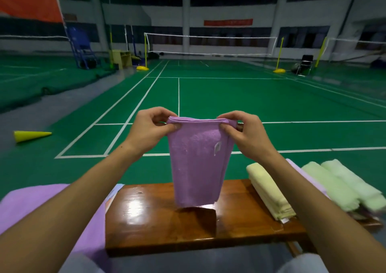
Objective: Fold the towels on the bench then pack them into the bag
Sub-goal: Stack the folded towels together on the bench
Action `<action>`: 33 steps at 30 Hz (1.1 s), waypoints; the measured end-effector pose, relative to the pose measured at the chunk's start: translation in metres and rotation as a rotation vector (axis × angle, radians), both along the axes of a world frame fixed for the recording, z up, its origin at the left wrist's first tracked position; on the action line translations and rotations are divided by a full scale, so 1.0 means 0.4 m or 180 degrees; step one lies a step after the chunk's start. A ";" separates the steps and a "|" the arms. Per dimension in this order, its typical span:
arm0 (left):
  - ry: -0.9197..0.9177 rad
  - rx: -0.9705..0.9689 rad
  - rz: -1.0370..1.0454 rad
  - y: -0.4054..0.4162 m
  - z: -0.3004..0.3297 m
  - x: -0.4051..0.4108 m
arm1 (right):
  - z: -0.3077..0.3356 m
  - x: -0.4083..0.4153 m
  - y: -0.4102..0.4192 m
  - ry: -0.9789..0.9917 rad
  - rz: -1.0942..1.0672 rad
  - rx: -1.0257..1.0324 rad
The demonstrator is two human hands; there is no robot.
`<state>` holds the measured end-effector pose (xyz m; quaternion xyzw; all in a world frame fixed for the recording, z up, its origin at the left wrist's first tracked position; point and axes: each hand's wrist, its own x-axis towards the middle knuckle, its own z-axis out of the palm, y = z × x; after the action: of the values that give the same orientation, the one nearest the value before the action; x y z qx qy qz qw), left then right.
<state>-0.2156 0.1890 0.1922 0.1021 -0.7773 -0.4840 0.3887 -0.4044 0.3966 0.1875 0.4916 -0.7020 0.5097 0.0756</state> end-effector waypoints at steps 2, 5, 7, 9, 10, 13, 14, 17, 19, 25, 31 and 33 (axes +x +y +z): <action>-0.0036 -0.0023 -0.0083 0.017 0.010 0.020 | 0.006 0.018 0.025 -0.0115 0.0088 -0.0034; -0.0059 -0.0083 -0.0208 0.042 0.025 0.044 | 0.010 0.033 0.055 -0.0306 0.0176 -0.0146; -0.0075 -0.0089 -0.0272 0.049 0.029 0.048 | 0.006 0.033 0.063 -0.0354 0.0205 -0.0202; -0.0104 -0.0024 -0.0283 0.046 0.021 0.038 | -0.006 0.022 0.056 -0.0393 0.0217 -0.0212; -0.0120 0.0045 -0.0284 0.041 0.013 0.028 | -0.015 0.012 0.047 -0.0391 0.0198 -0.0178; -0.0248 0.0274 -0.0258 0.006 -0.038 -0.015 | -0.068 -0.041 0.000 -0.0487 0.0114 -0.0026; -0.0339 0.0307 -0.0212 -0.013 -0.066 -0.034 | -0.096 -0.063 -0.021 -0.0545 0.0083 0.0051; -0.0743 0.0312 0.0012 -0.079 -0.187 -0.115 | -0.210 -0.137 -0.099 -0.0619 -0.0041 0.0425; -0.1070 0.0288 0.0173 -0.126 -0.292 -0.180 | -0.302 -0.182 -0.156 -0.0657 -0.0175 0.0766; -0.1716 0.0444 0.0708 -0.239 -0.555 -0.335 | -0.554 -0.282 -0.298 -0.0950 -0.0509 0.1493; -0.2016 0.0236 0.0808 -0.289 -0.652 -0.385 | -0.655 -0.343 -0.333 -0.0928 -0.0582 0.1700; -0.2089 0.0145 0.0791 -0.294 -0.657 -0.379 | -0.660 -0.356 -0.325 -0.0955 -0.0619 0.1712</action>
<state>-0.3671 0.0715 -0.0706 0.3547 -0.8315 -0.3916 0.1718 -0.5468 0.2668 -0.0763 0.3439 -0.8586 0.3631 -0.1130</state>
